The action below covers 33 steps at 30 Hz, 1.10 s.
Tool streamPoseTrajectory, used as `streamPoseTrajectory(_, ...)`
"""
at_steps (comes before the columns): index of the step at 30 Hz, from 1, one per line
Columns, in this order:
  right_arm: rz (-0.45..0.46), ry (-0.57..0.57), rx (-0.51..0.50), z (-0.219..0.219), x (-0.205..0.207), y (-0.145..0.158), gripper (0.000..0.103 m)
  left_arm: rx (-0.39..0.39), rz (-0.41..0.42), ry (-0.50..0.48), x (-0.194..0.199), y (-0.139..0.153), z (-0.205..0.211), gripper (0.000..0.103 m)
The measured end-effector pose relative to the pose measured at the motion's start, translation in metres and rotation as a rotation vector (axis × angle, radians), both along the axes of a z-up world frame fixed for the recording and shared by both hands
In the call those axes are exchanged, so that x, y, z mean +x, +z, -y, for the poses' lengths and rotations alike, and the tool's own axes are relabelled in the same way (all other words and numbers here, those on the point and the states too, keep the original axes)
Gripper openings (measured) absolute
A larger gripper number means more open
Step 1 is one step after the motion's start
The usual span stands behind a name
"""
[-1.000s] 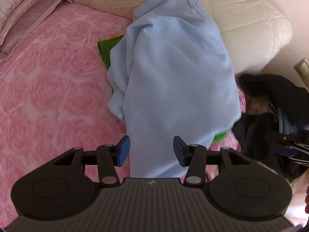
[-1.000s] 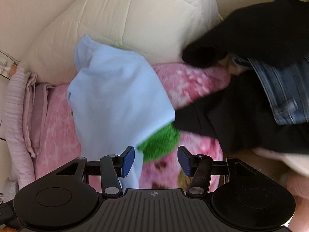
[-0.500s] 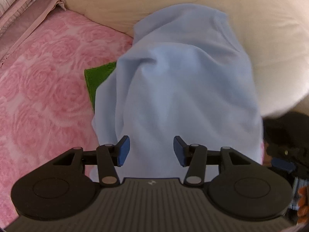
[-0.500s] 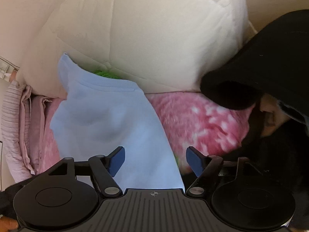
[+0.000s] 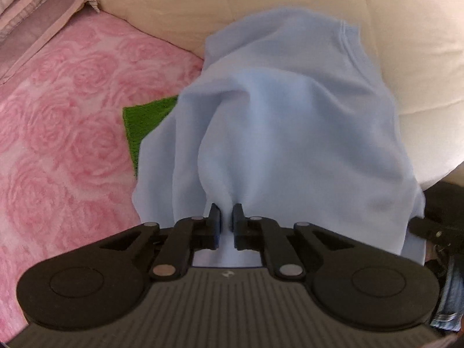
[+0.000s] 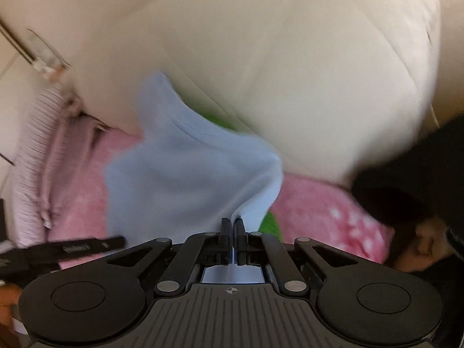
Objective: Fold clothes
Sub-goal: 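Lift the sweatshirt with both grippers and carry it onto the open bed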
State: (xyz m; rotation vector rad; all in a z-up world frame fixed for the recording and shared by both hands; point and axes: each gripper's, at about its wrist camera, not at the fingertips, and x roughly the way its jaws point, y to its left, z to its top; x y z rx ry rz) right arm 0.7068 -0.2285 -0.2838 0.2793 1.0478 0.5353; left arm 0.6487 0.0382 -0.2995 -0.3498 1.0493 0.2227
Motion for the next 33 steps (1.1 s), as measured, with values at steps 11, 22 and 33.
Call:
streamPoseTrajectory(11,0.186,0.280,0.322,-0.044,-0.038,0.133,0.000,0.011,0.244,0.171,-0.109,0.120,-0.017,0.005)
streamPoseTrajectory(22,0.244,0.677,0.623,-0.150,-0.156,0.241,0.000,0.138,0.460,0.539,-0.343,0.235,-0.048,0.005)
streamPoseTrajectory(33,0.199,0.972,0.824,-0.297,-0.365,0.303,0.000,0.282,0.529,0.875,-0.589,0.298,-0.113,0.005)
